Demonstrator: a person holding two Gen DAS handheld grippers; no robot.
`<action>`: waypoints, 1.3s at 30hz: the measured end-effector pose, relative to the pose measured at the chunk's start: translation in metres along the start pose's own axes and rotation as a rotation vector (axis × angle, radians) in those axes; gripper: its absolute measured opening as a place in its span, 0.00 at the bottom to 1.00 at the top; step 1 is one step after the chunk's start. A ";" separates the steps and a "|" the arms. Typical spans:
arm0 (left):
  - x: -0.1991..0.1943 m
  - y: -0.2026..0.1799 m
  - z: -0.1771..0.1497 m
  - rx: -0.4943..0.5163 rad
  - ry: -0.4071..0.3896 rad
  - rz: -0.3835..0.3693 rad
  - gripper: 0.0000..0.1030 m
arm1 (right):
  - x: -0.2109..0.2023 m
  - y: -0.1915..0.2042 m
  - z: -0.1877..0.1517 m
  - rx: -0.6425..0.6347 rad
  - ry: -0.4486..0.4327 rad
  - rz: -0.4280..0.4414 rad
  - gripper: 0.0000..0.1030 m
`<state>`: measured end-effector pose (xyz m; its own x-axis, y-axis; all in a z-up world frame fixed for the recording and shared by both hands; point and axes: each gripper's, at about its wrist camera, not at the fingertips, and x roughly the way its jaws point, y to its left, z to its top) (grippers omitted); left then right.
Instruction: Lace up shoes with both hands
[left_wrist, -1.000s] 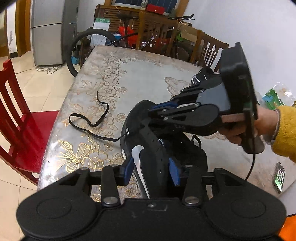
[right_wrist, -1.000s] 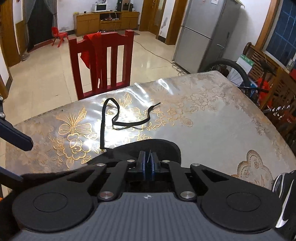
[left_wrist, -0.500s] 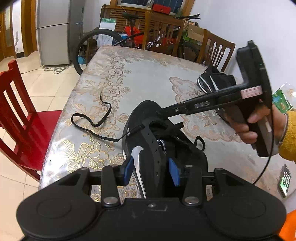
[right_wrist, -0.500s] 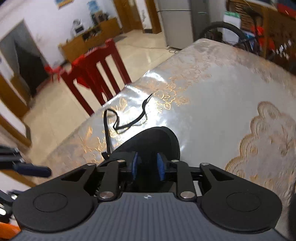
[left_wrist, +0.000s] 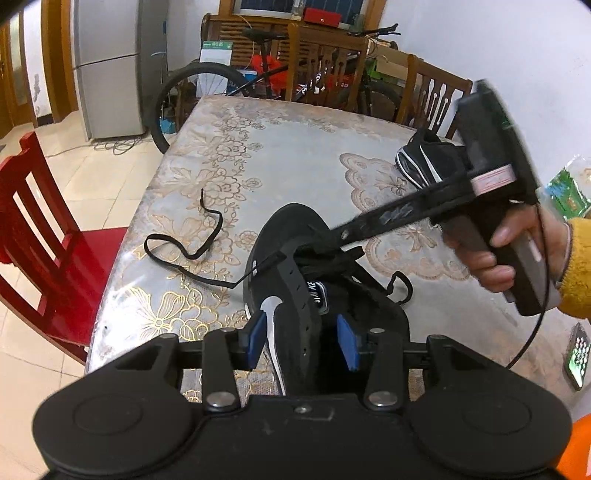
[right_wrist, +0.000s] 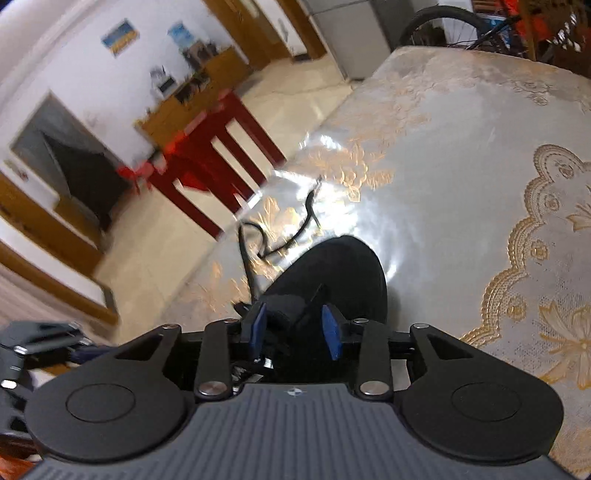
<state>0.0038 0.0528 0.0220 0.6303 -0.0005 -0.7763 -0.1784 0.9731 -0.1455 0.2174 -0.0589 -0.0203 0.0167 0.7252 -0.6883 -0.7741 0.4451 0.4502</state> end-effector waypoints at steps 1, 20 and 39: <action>0.001 -0.001 0.000 0.005 0.000 0.004 0.38 | -0.001 0.001 0.000 -0.008 -0.005 -0.006 0.22; 0.011 0.019 0.002 -0.162 -0.015 0.000 0.18 | -0.056 0.091 -0.032 -0.470 -0.170 -0.135 0.00; 0.011 0.042 0.002 -0.327 0.003 -0.049 0.20 | -0.173 0.041 -0.045 -0.540 -0.320 -0.797 0.00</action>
<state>0.0046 0.0939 0.0084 0.6418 -0.0470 -0.7654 -0.3811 0.8466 -0.3715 0.1540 -0.1897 0.0917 0.7607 0.4626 -0.4554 -0.6446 0.6213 -0.4456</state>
